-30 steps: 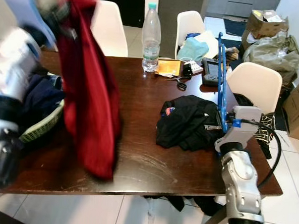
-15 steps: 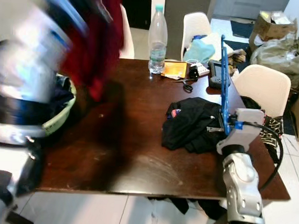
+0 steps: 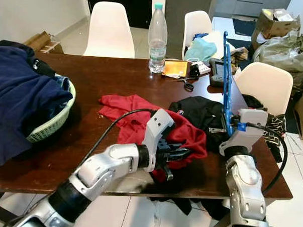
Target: Hang hanger
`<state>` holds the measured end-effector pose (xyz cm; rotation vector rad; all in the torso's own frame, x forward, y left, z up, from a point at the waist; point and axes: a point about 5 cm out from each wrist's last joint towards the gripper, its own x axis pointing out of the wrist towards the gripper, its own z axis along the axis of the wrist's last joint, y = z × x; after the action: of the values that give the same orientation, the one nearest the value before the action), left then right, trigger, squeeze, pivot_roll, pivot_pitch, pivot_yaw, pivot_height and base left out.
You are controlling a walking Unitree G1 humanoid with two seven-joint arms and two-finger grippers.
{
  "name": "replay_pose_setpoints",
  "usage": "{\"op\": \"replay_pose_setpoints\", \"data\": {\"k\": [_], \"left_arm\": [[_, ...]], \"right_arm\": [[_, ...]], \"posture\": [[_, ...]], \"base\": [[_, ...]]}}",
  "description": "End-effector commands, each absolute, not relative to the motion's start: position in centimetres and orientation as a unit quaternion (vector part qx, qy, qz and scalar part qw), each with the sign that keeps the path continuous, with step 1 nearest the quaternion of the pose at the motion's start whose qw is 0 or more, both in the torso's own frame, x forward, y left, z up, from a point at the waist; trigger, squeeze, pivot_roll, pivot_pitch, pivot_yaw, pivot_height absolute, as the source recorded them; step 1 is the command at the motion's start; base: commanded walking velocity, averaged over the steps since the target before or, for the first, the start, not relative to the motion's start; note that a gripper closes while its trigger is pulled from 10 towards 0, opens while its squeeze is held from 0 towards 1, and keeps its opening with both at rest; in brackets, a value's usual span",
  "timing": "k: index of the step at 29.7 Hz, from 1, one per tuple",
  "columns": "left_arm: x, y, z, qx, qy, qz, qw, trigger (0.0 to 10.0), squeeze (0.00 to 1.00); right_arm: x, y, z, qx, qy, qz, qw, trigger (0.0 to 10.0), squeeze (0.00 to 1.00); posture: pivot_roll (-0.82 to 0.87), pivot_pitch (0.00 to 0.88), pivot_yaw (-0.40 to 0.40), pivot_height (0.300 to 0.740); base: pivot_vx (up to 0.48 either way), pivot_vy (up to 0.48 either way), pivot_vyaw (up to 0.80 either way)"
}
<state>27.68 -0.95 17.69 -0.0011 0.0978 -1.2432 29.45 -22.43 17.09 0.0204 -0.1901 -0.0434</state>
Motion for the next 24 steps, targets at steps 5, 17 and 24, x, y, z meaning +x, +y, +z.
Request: {"op": "replay_pose_setpoints", "data": {"k": [5,17,24], "left_arm": [[24.9,-0.5,14.5,0.071,0.113,-0.658,0.741,10.0,0.0],[23.7,1.0,15.0,0.071,0.118,-0.697,0.703,10.0,1.0],[24.7,6.0,17.1,0.131,0.107,-0.698,0.696,10.0,1.0]], "right_arm": [[29.1,-22.6,13.5,0.023,-0.008,-0.033,0.999,10.0,0.0],[29.0,-22.5,13.4,0.021,-0.004,-0.032,0.999,10.0,0.0],[29.0,-22.5,13.4,0.02,-0.004,-0.032,0.999,10.0,0.0]], "posture": [[0.07,0.112,0.03,0.74],[0.07,0.116,0.028,0.74],[0.07,0.121,0.025,0.74]], "base": [[0.0,0.0,0.0],[0.0,0.0,0.0],[0.0,0.0,0.0]]}}
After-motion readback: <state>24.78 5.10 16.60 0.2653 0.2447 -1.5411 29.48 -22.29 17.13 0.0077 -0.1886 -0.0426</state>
